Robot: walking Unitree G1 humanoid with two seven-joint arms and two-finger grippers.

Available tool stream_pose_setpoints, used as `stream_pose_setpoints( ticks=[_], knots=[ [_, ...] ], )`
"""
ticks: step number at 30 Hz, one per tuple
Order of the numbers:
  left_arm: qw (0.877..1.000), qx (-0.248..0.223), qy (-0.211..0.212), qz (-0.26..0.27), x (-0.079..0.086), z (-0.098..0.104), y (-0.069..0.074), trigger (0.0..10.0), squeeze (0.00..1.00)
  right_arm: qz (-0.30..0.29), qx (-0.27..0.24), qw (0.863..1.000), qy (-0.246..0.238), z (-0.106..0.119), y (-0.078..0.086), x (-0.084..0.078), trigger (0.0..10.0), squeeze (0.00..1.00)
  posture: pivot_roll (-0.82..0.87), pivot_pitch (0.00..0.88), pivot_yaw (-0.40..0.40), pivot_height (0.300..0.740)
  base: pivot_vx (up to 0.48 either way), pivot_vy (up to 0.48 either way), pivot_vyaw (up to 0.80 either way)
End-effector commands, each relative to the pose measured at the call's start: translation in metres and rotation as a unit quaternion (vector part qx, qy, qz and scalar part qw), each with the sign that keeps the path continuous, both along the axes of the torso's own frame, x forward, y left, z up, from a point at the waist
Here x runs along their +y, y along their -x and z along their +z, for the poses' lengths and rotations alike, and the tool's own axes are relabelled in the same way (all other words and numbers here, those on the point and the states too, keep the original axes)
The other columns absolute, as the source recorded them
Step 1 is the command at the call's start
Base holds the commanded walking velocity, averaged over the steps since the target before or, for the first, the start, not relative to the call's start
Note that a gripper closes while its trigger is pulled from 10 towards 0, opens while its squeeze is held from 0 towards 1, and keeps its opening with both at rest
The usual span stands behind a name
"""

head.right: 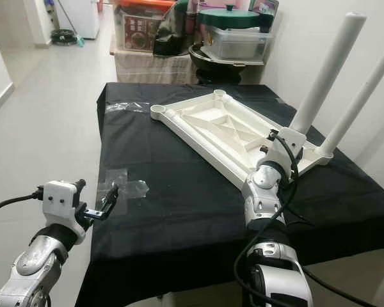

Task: Building children table

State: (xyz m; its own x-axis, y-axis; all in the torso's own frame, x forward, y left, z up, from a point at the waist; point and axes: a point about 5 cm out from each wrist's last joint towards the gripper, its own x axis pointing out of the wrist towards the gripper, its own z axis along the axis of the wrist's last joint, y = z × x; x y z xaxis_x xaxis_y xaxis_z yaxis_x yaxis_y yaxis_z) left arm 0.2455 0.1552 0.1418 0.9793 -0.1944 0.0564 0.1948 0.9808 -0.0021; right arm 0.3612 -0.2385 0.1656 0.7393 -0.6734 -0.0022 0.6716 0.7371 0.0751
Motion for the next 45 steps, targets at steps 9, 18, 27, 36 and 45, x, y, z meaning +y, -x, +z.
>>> stream_pose_setpoints(
  ticks=[9, 18, 27, 36, 45],
  knots=[
    [1.0, 0.002, -0.002, -0.006, -0.001, -0.002, -0.002, 10.0, 0.0, 0.017, 0.072, 0.997, -0.025, -0.031, 0.006, 0.002, 10.0, 0.0, 0.1, 0.0, -0.079, 0.74, 0.0, 0.0, 0.0],
    [1.0, 0.002, -0.002, -0.006, -0.002, -0.003, -0.002, 10.0, 0.0, 0.021, 0.071, 0.997, -0.024, -0.03, 0.005, 0.002, 10.0, 0.0, 0.1, 0.0, -0.081, 0.74, 0.0, 0.0, 0.0],
    [1.0, 0.003, -0.002, -0.009, -0.002, -0.003, -0.003, 10.0, 0.0, 0.02, 0.063, 0.998, -0.022, -0.025, 0.004, 0.0, 10.0, 0.0, 0.1, 0.0, -0.078, 0.74, 0.0, 0.0, 0.0],
    [1.0, 0.004, -0.002, -0.01, -0.003, -0.004, -0.003, 10.0, 0.0, 0.019, 0.059, 0.998, -0.021, -0.022, 0.004, -0.001, 10.0, 0.0, 0.1, 0.0, -0.078, 0.74, 0.0, 0.0, 0.0],
    [1.0, 0.004, -0.002, -0.012, -0.004, -0.004, -0.003, 10.0, 0.0, 0.019, 0.053, 0.998, -0.019, -0.02, 0.004, -0.001, 10.0, 0.0, 0.1, 0.0, -0.075, 0.74, 0.0, 0.0, 0.0]
  ],
)
